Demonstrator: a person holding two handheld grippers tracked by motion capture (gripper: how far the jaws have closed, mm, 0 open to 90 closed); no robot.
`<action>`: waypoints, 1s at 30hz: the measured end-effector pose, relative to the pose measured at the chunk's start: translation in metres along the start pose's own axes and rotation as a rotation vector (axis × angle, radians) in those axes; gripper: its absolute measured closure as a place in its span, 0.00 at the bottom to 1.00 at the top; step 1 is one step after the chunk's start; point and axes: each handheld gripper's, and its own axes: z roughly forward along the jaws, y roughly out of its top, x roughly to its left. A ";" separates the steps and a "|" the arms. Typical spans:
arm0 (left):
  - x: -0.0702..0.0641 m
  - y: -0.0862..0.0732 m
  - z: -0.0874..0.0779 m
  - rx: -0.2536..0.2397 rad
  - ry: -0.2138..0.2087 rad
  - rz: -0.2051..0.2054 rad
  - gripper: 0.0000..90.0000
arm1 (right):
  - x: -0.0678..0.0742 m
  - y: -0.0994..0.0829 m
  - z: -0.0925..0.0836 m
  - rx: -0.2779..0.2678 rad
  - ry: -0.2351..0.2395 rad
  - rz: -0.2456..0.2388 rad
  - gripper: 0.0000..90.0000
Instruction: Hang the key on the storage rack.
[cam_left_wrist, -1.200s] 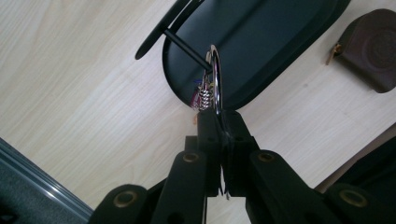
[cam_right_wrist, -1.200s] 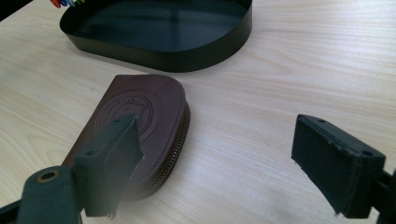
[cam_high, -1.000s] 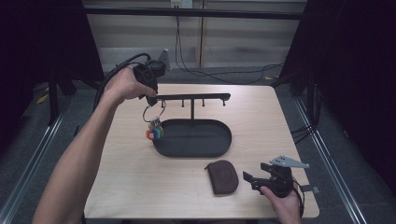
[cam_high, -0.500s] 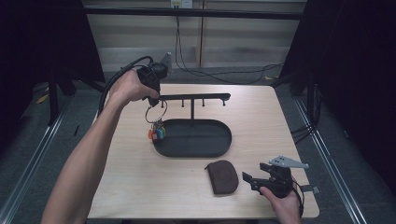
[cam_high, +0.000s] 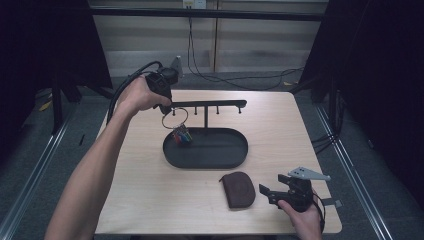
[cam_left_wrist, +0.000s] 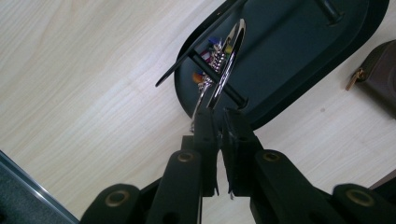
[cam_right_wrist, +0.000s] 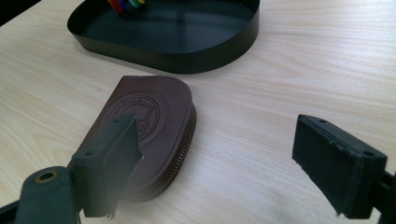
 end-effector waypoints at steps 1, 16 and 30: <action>0.001 -0.001 -0.001 -0.004 -0.002 0.000 0.94 | 0.000 0.000 0.000 0.001 0.000 0.001 0.17; 0.004 -0.027 -0.011 -0.071 -0.103 -0.046 0.86 | -0.002 0.001 0.003 0.010 -0.001 0.017 0.17; 0.001 -0.048 -0.004 -0.192 -0.182 -0.056 0.73 | -0.001 0.000 0.002 0.011 -0.005 0.011 0.17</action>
